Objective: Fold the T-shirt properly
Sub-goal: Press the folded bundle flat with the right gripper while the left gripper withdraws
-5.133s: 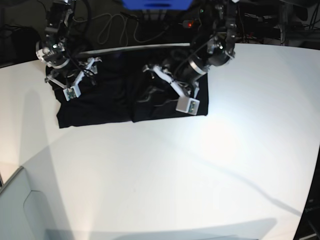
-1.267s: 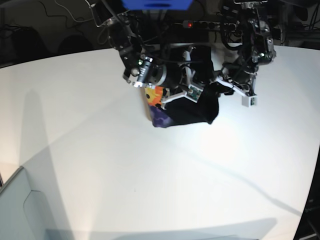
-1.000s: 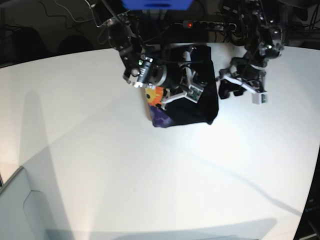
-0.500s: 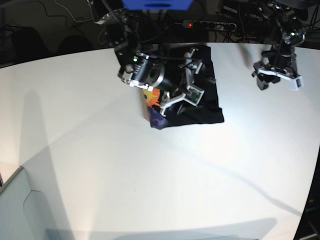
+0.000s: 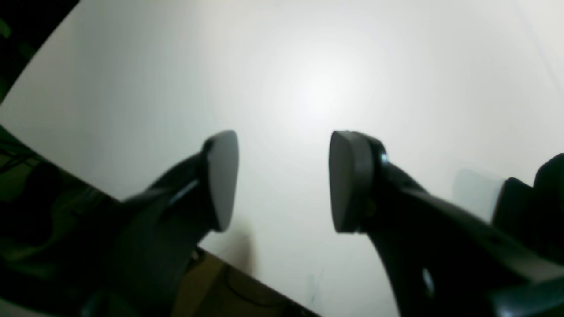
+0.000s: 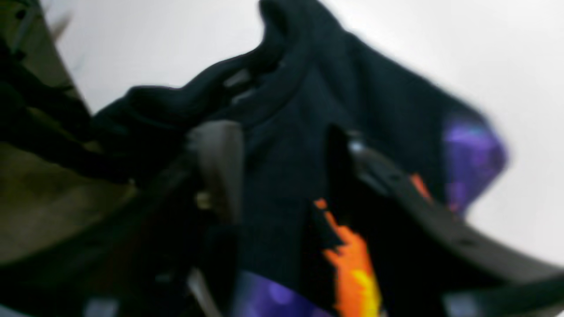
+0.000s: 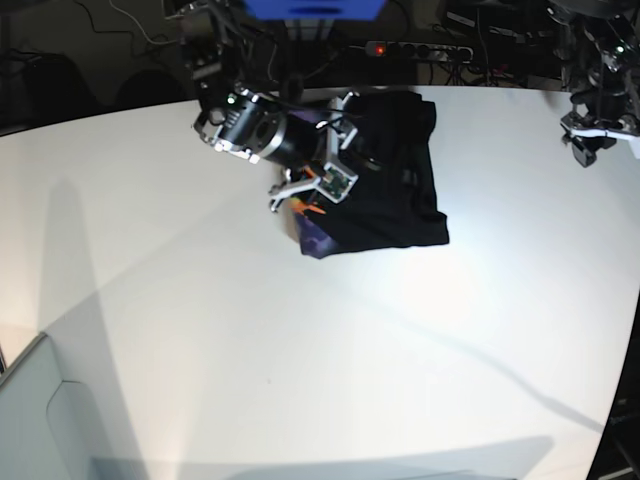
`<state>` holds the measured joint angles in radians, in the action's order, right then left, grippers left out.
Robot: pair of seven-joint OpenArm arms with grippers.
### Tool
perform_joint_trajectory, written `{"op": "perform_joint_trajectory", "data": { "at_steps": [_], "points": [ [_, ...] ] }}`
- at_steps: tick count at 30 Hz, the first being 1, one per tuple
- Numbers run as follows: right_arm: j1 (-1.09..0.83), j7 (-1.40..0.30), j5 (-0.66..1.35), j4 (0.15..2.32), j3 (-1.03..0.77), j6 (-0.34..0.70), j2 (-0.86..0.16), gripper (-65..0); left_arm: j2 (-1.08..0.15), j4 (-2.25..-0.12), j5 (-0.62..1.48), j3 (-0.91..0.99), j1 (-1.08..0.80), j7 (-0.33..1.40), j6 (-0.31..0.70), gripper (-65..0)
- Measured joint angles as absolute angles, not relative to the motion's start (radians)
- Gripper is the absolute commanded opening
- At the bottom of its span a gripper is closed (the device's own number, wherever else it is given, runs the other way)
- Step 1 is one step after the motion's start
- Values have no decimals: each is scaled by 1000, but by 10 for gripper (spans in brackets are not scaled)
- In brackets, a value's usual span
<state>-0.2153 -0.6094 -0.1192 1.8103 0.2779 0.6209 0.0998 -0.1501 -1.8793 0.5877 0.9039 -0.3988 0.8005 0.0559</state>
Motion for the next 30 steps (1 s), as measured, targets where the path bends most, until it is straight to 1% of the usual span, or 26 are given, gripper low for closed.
{"op": "perform_joint_trajectory", "data": {
  "at_steps": [2, 3, 5, 6, 8, 11, 17, 20, 23, 25, 27, 30],
  "points": [
    [-220, -611, -121, 1773, 294, 620, 102, -549, -149, -1882, 588, 884, -399, 801, 57, -329],
    [-215, -615, -123, 1746, 318, 620, 101, -582, -147, -1885, 592, 879, -399, 801, 56, -328],
    [-200, -611, -121, 1689, 368, 620, 103, -641, -147, -1887, 591, 880, -399, 801, 57, -328],
    [-194, -609, -119, 1669, 386, 620, 103, -650, -147, -1887, 591, 880, -399, 801, 57, -328],
    [-167, -615, -123, 1617, 423, 620, 112, -647, -147, -1887, 592, 881, -403, 801, 57, -328],
    [-145, -568, -121, 1552, 464, 620, 138, -649, -147, -1885, 588, 887, -410, 801, 56, -328],
    [-137, -556, -127, 1469, 535, 620, 136, -649, -152, -1881, 588, 887, -435, 801, 57, -328],
    [-134, -570, -136, 1512, 527, 620, 132, -649, -152, -1881, 589, 887, -432, 801, 57, -328],
    [-126, -555, -121, 1674, 526, 620, 77, -649, -152, -1881, 588, 887, -432, 801, 57, -328],
    [-116, -554, -121, 1732, 522, 620, 73, -649, -151, -1881, 588, 887, -434, 801, 57, -328],
    [-85, -557, -120, 1728, 525, 620, 78, -649, -149, -1883, 590, 886, -432, 802, 57, -328],
    [3, -555, -119, 1623, 522, 620, 103, -649, -152, -1887, 590, 886, -447, 797, 57, -328]
  ]
}}
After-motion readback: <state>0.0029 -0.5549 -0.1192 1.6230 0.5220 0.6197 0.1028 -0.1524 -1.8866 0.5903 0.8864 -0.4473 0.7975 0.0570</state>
